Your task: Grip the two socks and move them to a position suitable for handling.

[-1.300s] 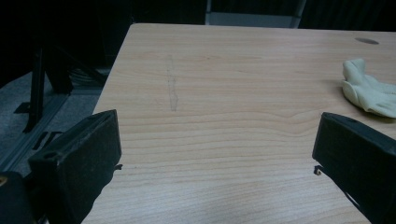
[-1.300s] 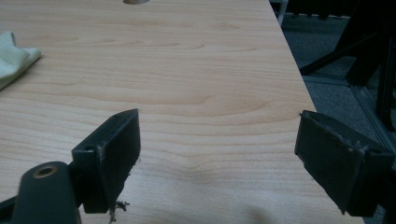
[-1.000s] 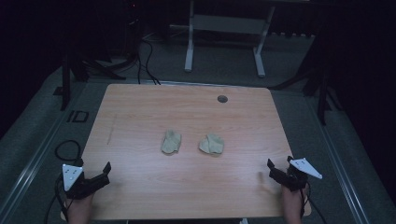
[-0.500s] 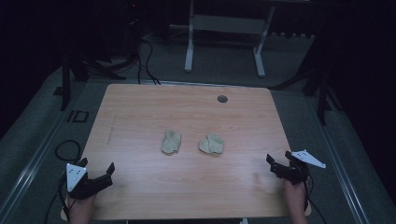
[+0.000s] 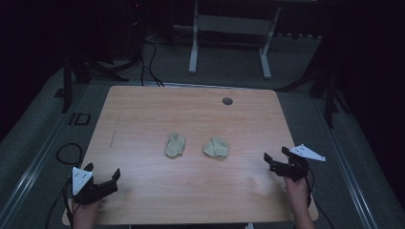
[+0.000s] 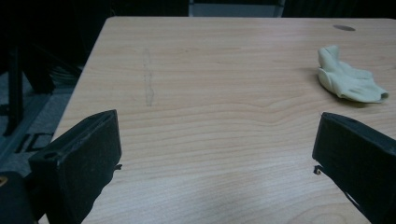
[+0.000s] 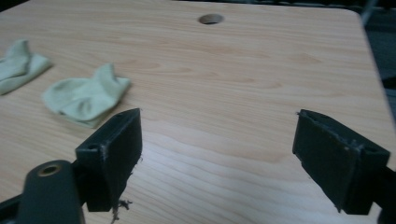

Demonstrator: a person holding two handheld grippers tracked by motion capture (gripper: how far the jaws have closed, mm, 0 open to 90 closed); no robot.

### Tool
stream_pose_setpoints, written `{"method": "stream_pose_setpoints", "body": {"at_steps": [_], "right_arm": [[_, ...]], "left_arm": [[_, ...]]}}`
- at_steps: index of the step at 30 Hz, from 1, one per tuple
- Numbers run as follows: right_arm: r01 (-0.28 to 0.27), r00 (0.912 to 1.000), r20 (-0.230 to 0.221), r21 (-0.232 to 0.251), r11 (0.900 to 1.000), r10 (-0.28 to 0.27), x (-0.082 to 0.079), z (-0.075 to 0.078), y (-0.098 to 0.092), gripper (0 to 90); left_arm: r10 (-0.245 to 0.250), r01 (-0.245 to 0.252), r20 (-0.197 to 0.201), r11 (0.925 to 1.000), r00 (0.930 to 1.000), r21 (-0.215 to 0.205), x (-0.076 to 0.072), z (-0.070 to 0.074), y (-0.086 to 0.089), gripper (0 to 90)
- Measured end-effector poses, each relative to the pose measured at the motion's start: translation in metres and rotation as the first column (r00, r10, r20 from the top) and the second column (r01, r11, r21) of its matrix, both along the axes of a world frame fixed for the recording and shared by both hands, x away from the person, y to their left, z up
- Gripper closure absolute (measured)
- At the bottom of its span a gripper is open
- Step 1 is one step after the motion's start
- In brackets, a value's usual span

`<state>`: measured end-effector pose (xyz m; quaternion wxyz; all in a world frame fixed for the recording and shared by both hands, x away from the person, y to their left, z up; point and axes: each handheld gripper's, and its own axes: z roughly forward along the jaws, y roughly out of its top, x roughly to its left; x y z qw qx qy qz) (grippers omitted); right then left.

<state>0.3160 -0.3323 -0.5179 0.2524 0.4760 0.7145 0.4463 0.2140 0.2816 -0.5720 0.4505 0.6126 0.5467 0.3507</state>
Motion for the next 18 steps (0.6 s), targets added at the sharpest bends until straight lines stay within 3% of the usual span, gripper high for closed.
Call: {"method": "stream_pose_setpoints", "body": {"at_steps": [10, 16, 18], "right_arm": [[-0.1, 0.9949, 0.0, -0.035, 0.994, 0.101, 0.01, 0.008, 0.03, 15.6], [-0.152, 0.9882, 0.003, -0.071, 0.986, 0.153, 0.019, 0.009, 0.06, 13.7], [-0.187, 0.9822, 0.0, -0.077, 0.979, 0.188, 0.021, 0.008, 0.069, 13.3]], "left_arm": [[-0.034, 0.034, -0.002, 0.9994, 0.9994, 0.005, 0.0, 0.0, -0.004, 1.4], [-0.044, 0.044, 0.001, 0.999, 0.999, 0.002, 0.0, 0.001, -0.004, 1.4], [-0.041, 0.041, 0.0, 0.9991, 0.9991, 0.002, -0.001, 0.001, -0.004, 1.4]]}}
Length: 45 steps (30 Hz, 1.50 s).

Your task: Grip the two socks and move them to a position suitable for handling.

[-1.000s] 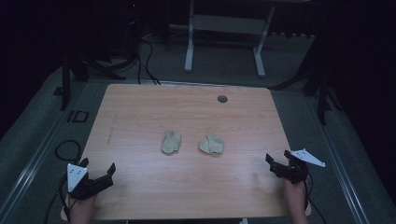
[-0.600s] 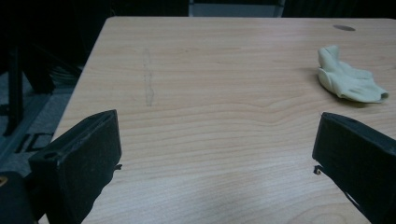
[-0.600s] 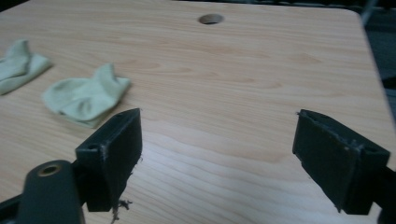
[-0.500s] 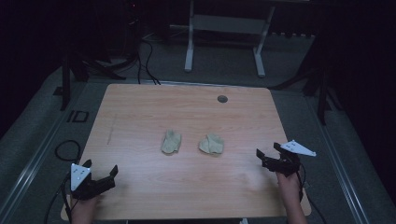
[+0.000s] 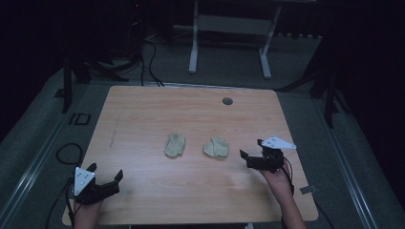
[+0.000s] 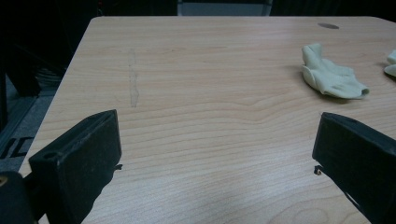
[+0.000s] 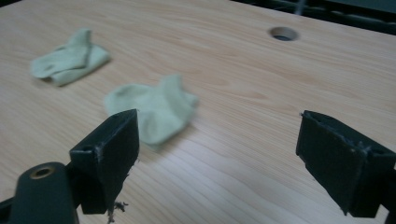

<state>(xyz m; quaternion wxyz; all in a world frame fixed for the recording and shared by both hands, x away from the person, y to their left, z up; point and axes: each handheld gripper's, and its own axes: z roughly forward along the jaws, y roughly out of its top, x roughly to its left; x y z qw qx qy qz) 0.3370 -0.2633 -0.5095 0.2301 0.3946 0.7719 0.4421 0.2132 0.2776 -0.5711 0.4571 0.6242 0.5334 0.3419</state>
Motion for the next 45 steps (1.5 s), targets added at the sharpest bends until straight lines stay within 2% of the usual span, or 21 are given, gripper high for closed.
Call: {"method": "stream_pose_setpoints", "body": {"at_steps": [2, 6, 8, 15, 18, 22, 24, 30, 38, 41, 42, 44, 45], "right_arm": [[-0.028, 0.9995, -0.012, 0.013, 1.0, 0.028, 0.003, -0.001, 0.009, 13.4], [-0.066, 0.9977, -0.02, -0.001, 0.998, 0.066, 0.009, -0.002, 0.029, 13.6], [-0.087, 0.9957, -0.032, 0.009, 0.996, 0.087, 0.011, -0.002, 0.036, 14.0], [-0.124, 0.9915, -0.042, -0.007, 0.992, 0.123, 0.021, -0.003, 0.061, 14.9], [-0.148, 0.9871, -0.065, -0.025, 0.989, 0.146, 0.032, -0.01, 0.079, 16.6], [-0.159, 0.9843, -0.085, -0.046, 0.986, 0.154, 0.039, -0.017, 0.09, 20.4], [-0.159, 0.9843, -0.086, -0.057, 0.986, 0.154, 0.041, -0.02, 0.093, 20.6], [-0.157, 0.9818, -0.125, -0.11, 0.981, 0.143, 0.052, -0.038, 0.102, 28.2], [-0.148, 0.9795, -0.159, -0.154, 0.977, 0.123, 0.059, -0.05, 0.106, 35.5], [-0.142, 0.9807, -0.157, -0.163, 0.976, 0.117, 0.059, -0.053, 0.107, 37.2], [-0.134, 0.9836, -0.143, -0.176, 0.975, 0.109, 0.057, -0.054, 0.107, 40.1], [-0.133, 0.9865, -0.122, -0.213, 0.968, 0.109, 0.054, -0.055, 0.109, 43.6], [-0.133, 0.9865, -0.122, -0.213, 0.968, 0.109, 0.054, -0.055, 0.109, 43.6]], "left_arm": [[0.0, 0.0, -0.002, 1.0, 1.0, -0.003, 0.0, 0.0, 0.0, 1.4], [0.0, 0.0, -0.005, 1.0, 1.0, -0.001, 0.0, 0.0, 0.0, 1.4], [-0.004, 0.004, -0.002, 1.0, 1.0, -0.001, 0.0, 0.0, 0.0, 1.4], [-0.009, 0.009, 0.0, 1.0, 1.0, 0.0, -0.001, 0.001, -0.001, 1.3], [-0.012, 0.012, 0.001, 0.9999, 0.9999, -0.001, -0.001, 0.001, -0.001, 1.4], [-0.012, 0.012, 0.003, 0.9999, 0.9999, 0.0, -0.001, 0.002, 0.0, 1.3], [-0.012, 0.012, 0.001, 0.9999, 0.9999, -0.001, -0.001, 0.002, 0.0, 1.4], [-0.014, 0.014, 0.0, 0.9999, 0.9999, -0.005, -0.002, 0.002, 0.0, 1.4], [-0.017, 0.017, -0.003, 0.9998, 0.9998, -0.009, -0.001, 0.002, 0.0, 1.4], [-0.019, 0.019, -0.004, 0.9998, 0.9998, -0.009, -0.001, 0.002, 0.0, 1.4], [-0.019, 0.018, -0.004, 0.9998, 0.9998, -0.009, -0.001, 0.002, 0.001, 1.4], [-0.019, 0.019, -0.004, 0.9998, 0.9998, -0.01, -0.001, 0.002, 0.001, 1.3], [-0.019, 0.019, -0.004, 0.9998, 0.9998, -0.01, -0.001, 0.002, 0.0, 1.3]]}}
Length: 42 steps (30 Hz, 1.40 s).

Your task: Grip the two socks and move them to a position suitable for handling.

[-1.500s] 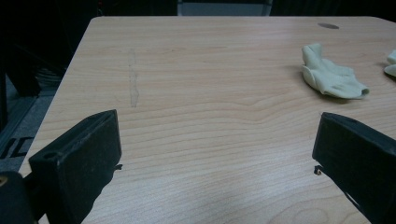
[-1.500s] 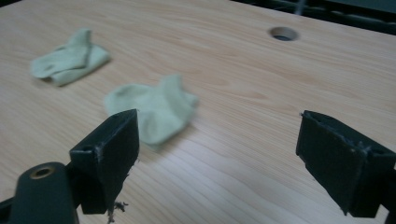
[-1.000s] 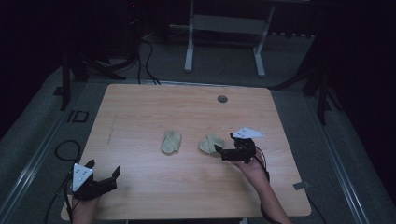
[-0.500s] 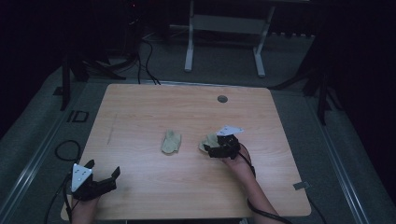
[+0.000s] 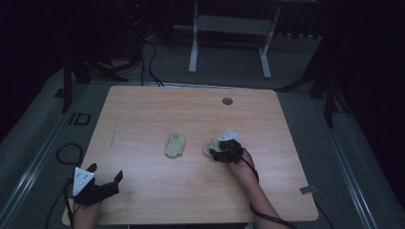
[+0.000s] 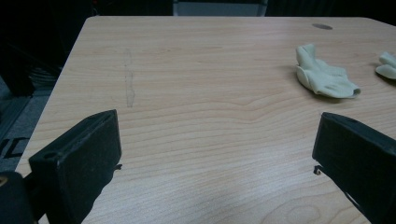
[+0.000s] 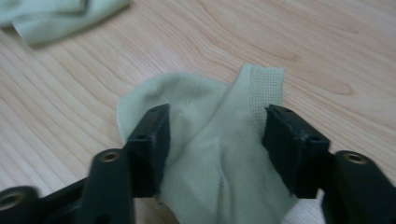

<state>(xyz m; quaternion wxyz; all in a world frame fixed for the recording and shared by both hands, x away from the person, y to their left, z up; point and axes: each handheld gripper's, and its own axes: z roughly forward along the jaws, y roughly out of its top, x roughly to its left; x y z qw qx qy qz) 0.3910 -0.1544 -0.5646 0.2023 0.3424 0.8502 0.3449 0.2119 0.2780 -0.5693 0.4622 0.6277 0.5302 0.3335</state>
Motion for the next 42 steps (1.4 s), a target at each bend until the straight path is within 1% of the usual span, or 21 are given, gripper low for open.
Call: {"method": "stream_pose_setpoints", "body": {"at_steps": [1, 2, 3, 4, 5, 6, 7, 10, 11, 14, 18, 27, 28, 29, 32, 34, 36, 37, 40, 41, 42], "right_arm": [[0.01, 0.9999, -0.002, 0.004, 1.0, -0.01, -0.002, 0.0, 0.001, 47.5], [0.01, 0.9999, -0.002, 0.004, 1.0, -0.01, -0.002, 0.0, 0.001, 47.5], [0.012, 0.9999, -0.001, 0.002, 1.0, -0.012, -0.003, 0.0, 0.002, 50.4], [0.007, 1.0, 0.006, -0.007, 1.0, -0.007, -0.005, 0.0, 0.004, 56.8], [0.008, 0.9999, 0.009, -0.013, 1.0, -0.008, -0.006, 0.001, 0.005, 60.2], [0.008, 0.9999, 0.009, -0.013, 1.0, -0.008, -0.006, 0.001, 0.005, 60.2], [0.004, 0.9999, 0.017, -0.024, 1.0, -0.003, -0.007, 0.001, 0.007, 65.1], [0.008, 0.9997, 0.024, -0.041, 0.999, -0.007, -0.008, 0.001, 0.009, 72.7], [0.008, 0.9997, 0.024, -0.041, 0.999, -0.007, -0.008, 0.001, 0.009, 72.7], [0.024, 0.9992, 0.034, -0.054, 0.998, -0.022, -0.008, 0.002, 0.011, 80.0], [0.027, 0.9994, 0.025, -0.064, 0.998, -0.026, -0.009, 0.006, 0.013, 82.4], [0.024, 0.9989, 0.041, -0.001, 1.0, -0.024, -0.017, 0.031, 0.009, 82.6], [0.024, 0.9989, 0.041, -0.001, 1.0, -0.024, -0.017, 0.031, 0.009, 82.6], [0.029, 0.9984, 0.048, 0.01, 1.0, -0.029, -0.019, 0.038, 0.006, 82.5], [0.031, 0.9983, 0.049, 0.024, 0.999, -0.032, -0.023, 0.044, 0.004, 82.6], [0.026, 0.9978, 0.059, 0.037, 0.999, -0.029, -0.03, 0.052, 0.002, 82.6], [0.026, 0.9978, 0.059, 0.037, 0.999, -0.029, -0.03, 0.052, 0.002, 82.6], [0.005, 0.9966, 0.082, 0.049, 0.999, -0.009, -0.042, 0.063, 0.002, 82.6], [-0.011, 0.9955, 0.095, 0.059, 0.998, 0.005, -0.055, 0.071, 0.002, 82.6], [-0.011, 0.9955, 0.095, 0.059, 0.998, 0.005, -0.055, 0.071, 0.002, 82.6], [-0.024, 0.9939, 0.108, 0.057, 0.998, 0.018, -0.064, 0.076, 0.003, 82.6]], "left_arm": [[0.0, 0.0, 0.0, 1.0, 1.0, 0.001, 0.0, 0.0, 0.0, 1.4], [-0.002, 0.002, -0.001, 1.0, 1.0, 0.001, 0.0, 0.0, 0.0, 1.4], [-0.002, 0.002, 0.0, 1.0, 1.0, 0.001, 0.0, 0.0, -0.001, 1.4], [-0.003, 0.003, 0.001, 1.0, 1.0, 0.001, 0.0, 0.0, -0.001, 1.3], [-0.003, 0.003, 0.001, 1.0, 1.0, 0.002, 0.0, 0.0, -0.001, 1.3], [-0.003, 0.003, 0.001, 1.0, 1.0, 0.002, 0.0, 0.0, -0.001, 1.3], [-0.004, 0.004, 0.0, 1.0, 1.0, 0.002, 0.0, 0.0, -0.001, 1.3], [-0.006, 0.006, 0.0, 1.0, 1.0, 0.003, 0.001, 0.0, -0.002, 1.4], [-0.006, 0.006, 0.0, 1.0, 1.0, 0.002, 0.001, 0.0, -0.002, 1.4], [-0.006, 0.006, -0.001, 1.0, 1.0, 0.002, 0.001, 0.0, -0.002, 1.3], [-0.008, 0.008, -0.001, 1.0, 1.0, 0.001, 0.002, 0.0, -0.002, 1.3], [-0.009, 0.009, -0.004, 1.0, 1.0, 0.0, 0.002, -0.001, -0.002, 1.3], [-0.009, 0.009, -0.004, 1.0, 1.0, 0.0, 0.002, -0.001, -0.002, 1.4], [-0.009, 0.009, -0.006, 1.0, 0.9999, 0.0, 0.002, -0.001, -0.003, 1.4], [-0.01, 0.01, -0.007, 1.0, 0.9999, 0.0, 0.002, -0.001, -0.003, 1.4], [-0.01, 0.01, -0.006, 1.0, 0.9999, 0.0, 0.002, -0.001, -0.003, 1.4], [-0.01, 0.01, -0.006, 0.9999, 0.9999, 0.0, 0.002, -0.001, -0.003, 1.4], [-0.009, 0.009, -0.007, 1.0, 0.9999, -0.002, 0.002, -0.001, -0.003, 1.4], [-0.007, 0.007, -0.007, 1.0, 0.9999, 0.0, 0.002, -0.001, -0.003, 1.3], [-0.008, 0.008, -0.007, 1.0, 0.9999, 0.001, 0.002, -0.001, -0.003, 1.3], [-0.007, 0.007, -0.007, 1.0, 1.0, 0.001, 0.002, -0.001, -0.003, 1.4]]}}
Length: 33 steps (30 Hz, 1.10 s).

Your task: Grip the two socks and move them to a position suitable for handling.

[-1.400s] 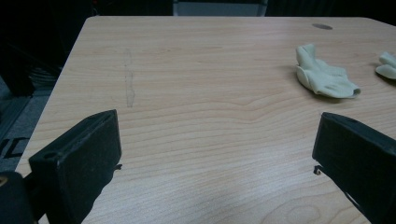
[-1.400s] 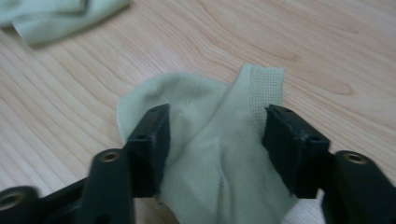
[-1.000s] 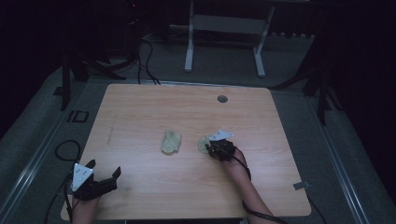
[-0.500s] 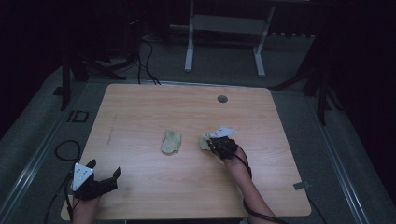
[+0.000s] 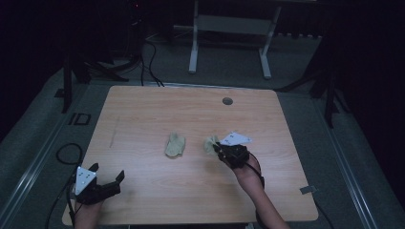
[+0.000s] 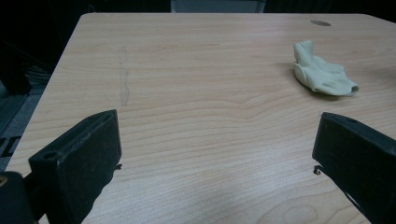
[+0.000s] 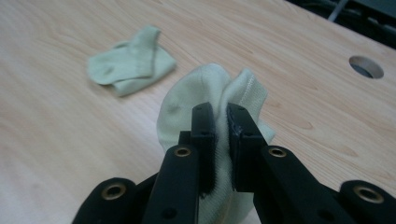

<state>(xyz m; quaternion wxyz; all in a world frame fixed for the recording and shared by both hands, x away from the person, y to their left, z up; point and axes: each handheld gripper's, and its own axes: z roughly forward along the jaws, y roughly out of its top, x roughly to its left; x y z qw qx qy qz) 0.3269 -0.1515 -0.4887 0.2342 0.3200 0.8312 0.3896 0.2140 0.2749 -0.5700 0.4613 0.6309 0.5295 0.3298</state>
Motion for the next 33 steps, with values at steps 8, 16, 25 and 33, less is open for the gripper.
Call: {"method": "stream_pose_setpoints", "body": {"at_steps": [8, 16, 25, 33], "right_arm": [[-0.055, 0.9982, 0.025, 0.003, 0.998, 0.055, -0.035, 0.008, 0.004, 82.5], [-0.107, 0.9941, -0.021, -0.029, 0.994, 0.107, -0.069, -0.017, 0.012, 82.5], [-0.106, 0.987, -0.129, -0.076, 0.991, 0.095, -0.076, -0.063, 0.021, 82.3], [-0.085, 0.9848, -0.157, -0.064, 0.994, 0.074, -0.075, -0.073, 0.026, 75.4]], "left_arm": [[0.0, 0.0, 0.003, 1.0, 1.0, 0.003, 0.0, 0.0, 0.0, 1.4], [0.001, -0.001, 0.006, 1.0, 1.0, 0.003, -0.001, 0.001, 0.0, 1.4], [-0.014, 0.014, -0.003, 0.9999, 0.9999, -0.001, -0.001, 0.001, -0.002, 1.4], [-0.051, 0.051, -0.012, 0.9981, 0.9986, -0.035, -0.003, 0.004, -0.01, 1.4]]}}
